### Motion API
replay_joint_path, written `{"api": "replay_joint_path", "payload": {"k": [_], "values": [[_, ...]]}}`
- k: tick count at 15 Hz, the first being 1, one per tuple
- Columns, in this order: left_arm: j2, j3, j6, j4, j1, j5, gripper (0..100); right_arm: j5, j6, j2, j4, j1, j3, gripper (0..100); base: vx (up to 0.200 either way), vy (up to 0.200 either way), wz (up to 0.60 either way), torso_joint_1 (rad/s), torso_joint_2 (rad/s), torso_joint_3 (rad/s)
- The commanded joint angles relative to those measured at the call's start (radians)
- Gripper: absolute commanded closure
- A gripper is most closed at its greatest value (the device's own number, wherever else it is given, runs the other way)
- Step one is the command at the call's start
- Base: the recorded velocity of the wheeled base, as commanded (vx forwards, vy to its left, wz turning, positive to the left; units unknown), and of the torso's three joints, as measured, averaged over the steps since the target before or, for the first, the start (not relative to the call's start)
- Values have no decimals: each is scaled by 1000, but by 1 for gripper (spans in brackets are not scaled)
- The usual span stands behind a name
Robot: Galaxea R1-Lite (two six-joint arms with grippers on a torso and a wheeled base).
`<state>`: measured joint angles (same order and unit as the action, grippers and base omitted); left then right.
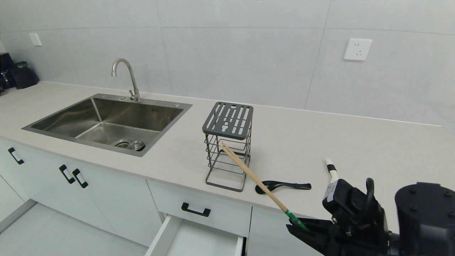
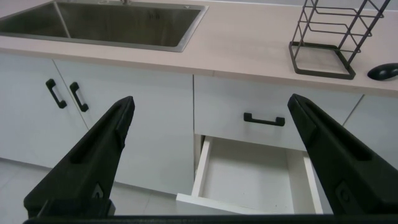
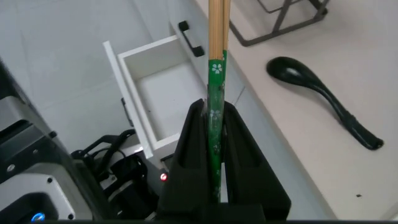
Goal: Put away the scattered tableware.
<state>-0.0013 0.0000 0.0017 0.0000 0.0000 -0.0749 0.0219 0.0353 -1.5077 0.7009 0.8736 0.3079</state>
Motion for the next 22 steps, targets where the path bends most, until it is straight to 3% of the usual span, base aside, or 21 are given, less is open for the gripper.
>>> {"api": "replay_joint_path", "payload": {"k": [1, 10, 11, 19, 22], "values": [[1, 0, 0, 0, 0, 0, 0, 18, 3, 26, 0, 8, -12, 100, 0, 0, 0, 0, 0, 0], [1, 0, 0, 0, 0, 0, 0, 72, 66, -117, -6, 165, -23, 100, 0, 0, 0, 0, 0, 0], [1, 0, 0, 0, 0, 0, 0, 72, 144, -186, -11, 173, 7, 100, 0, 0, 0, 0, 0, 0], [1, 0, 0, 0, 0, 0, 0, 59, 153, -298, -150, 139, 356, 100, 0, 0, 0, 0, 0, 0], [1, 0, 0, 2, 0, 0, 0, 58, 198, -345, -185, 139, 355, 100, 0, 0, 0, 0, 0, 0]]}}
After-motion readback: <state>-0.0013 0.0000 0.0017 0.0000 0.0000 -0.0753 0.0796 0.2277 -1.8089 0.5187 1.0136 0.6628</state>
